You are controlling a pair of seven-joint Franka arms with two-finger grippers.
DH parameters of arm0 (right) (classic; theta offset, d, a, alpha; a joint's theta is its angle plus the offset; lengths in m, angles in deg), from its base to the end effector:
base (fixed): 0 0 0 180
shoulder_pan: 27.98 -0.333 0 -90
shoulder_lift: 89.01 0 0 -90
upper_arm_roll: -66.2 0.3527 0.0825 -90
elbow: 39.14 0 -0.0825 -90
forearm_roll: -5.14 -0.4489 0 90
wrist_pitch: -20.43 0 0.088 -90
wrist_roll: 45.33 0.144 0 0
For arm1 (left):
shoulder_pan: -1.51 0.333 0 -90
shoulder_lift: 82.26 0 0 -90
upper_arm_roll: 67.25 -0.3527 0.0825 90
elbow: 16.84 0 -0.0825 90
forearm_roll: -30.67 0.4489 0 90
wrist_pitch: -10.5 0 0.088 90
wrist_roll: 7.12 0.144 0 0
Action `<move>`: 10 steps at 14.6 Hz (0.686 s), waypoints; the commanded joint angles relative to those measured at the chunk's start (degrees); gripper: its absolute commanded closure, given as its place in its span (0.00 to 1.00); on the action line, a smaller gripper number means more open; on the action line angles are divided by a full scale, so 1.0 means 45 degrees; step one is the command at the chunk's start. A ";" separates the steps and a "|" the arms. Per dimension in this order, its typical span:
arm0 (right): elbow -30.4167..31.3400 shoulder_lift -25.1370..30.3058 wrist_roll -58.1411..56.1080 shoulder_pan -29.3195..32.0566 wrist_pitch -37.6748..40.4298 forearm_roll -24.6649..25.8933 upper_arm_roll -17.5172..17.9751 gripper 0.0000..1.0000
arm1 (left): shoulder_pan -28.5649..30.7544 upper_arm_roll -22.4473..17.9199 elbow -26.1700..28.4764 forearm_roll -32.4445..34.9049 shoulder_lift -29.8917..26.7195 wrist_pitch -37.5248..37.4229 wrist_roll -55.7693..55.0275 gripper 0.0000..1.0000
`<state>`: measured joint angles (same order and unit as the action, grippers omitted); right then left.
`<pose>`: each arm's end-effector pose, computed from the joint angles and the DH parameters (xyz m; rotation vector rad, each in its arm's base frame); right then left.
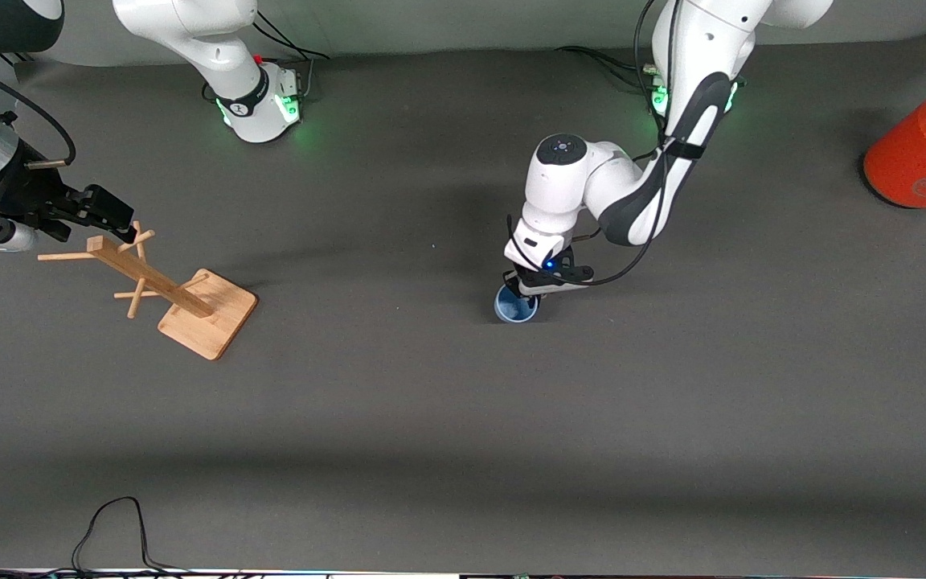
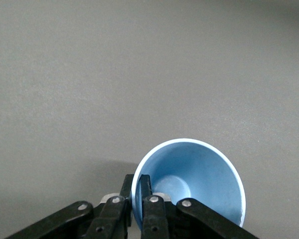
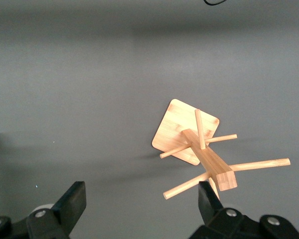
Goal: Rotate and upright cup with both arms
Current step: 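Open the left gripper and lift it away from the cup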
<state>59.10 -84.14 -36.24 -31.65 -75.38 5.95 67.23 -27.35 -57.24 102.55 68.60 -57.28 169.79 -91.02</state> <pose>0.5974 0.0476 0.6073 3.1282 -0.1182 0.0691 0.5097 -0.4357 0.1864 2.9575 0.3295 0.5165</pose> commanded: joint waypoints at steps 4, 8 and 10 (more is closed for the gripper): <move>0.0043 0.0109 -0.0301 -0.0064 0.0040 -0.0199 -0.0113 0.00 | -0.0266 -0.0017 -0.0261 0.0361 0.0135 -0.0142 -0.0982 0.00; 0.0043 0.0090 -0.0301 -0.0064 0.0040 -0.0199 -0.0113 0.00 | -0.0266 0.0274 -0.1371 -0.0087 -0.0081 -0.2127 -0.0924 0.00; 0.0043 0.0090 -0.0301 -0.0045 0.0040 -0.0199 -0.0113 0.00 | -0.0111 0.0918 -0.2561 -0.1099 -0.0061 -0.3728 -0.0672 0.00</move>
<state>59.11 -84.14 -36.25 -31.65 -75.35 5.94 67.22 -27.85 -55.49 96.09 66.72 -56.90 160.33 -93.90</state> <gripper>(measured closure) 0.000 0.044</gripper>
